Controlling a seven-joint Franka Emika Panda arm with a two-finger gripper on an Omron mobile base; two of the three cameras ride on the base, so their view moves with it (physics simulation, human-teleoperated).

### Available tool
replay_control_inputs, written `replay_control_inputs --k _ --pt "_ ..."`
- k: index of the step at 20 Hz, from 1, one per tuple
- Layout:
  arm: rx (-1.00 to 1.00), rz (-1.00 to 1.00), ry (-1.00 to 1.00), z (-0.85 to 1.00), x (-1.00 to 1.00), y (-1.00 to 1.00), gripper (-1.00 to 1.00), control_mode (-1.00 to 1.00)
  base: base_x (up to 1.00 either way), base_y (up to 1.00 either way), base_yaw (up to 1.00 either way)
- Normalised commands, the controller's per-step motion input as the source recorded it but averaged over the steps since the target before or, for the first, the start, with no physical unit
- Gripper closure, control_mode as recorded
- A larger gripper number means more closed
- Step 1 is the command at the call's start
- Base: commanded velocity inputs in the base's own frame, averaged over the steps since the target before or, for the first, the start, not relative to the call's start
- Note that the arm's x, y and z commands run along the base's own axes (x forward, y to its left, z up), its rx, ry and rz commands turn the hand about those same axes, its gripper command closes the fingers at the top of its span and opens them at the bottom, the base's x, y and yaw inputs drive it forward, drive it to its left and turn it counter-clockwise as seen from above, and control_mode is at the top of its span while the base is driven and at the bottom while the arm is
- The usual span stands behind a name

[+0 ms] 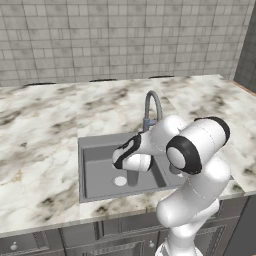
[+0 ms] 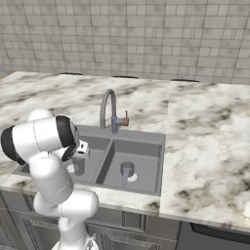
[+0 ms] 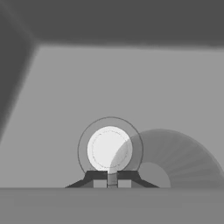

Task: Move any existing items from the left basin to the right basin for drying. Then move the glass cup from the counter to the left basin of the sink for washing.

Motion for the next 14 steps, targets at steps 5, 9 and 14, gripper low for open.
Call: replay_control_inputs --k 5,9,14 --pt "0.00 0.00 0.00 -0.20 0.05 0.05 1.00 -1.00 0.00 0.00 0.00" --pt "0.00 0.00 0.00 -0.22 0.03 0.08 1.00 -1.00 0.00 0.00 0.00" --pt "0.00 0.00 -0.01 -0.01 -0.01 0.09 -1.00 -1.00 0.00 0.00 0.00"
